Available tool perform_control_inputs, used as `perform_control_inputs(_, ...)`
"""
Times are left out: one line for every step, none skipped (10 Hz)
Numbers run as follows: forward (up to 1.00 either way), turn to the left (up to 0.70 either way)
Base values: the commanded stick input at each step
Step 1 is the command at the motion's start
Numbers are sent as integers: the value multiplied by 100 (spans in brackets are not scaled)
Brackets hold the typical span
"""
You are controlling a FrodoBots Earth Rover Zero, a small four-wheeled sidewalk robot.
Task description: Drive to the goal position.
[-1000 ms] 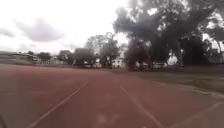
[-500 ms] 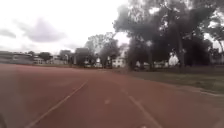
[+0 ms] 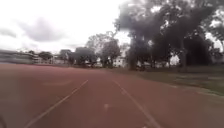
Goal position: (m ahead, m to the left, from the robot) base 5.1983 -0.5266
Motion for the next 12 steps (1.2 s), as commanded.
perform_control_inputs(67,0)
perform_control_inputs(67,0)
perform_control_inputs(67,0)
perform_control_inputs(67,0)
perform_control_inputs(67,0)
perform_control_inputs(67,0)
perform_control_inputs(67,0)
perform_control_inputs(67,0)
perform_control_inputs(67,0)
perform_control_inputs(67,0)
perform_control_inputs(67,0)
perform_control_inputs(67,0)
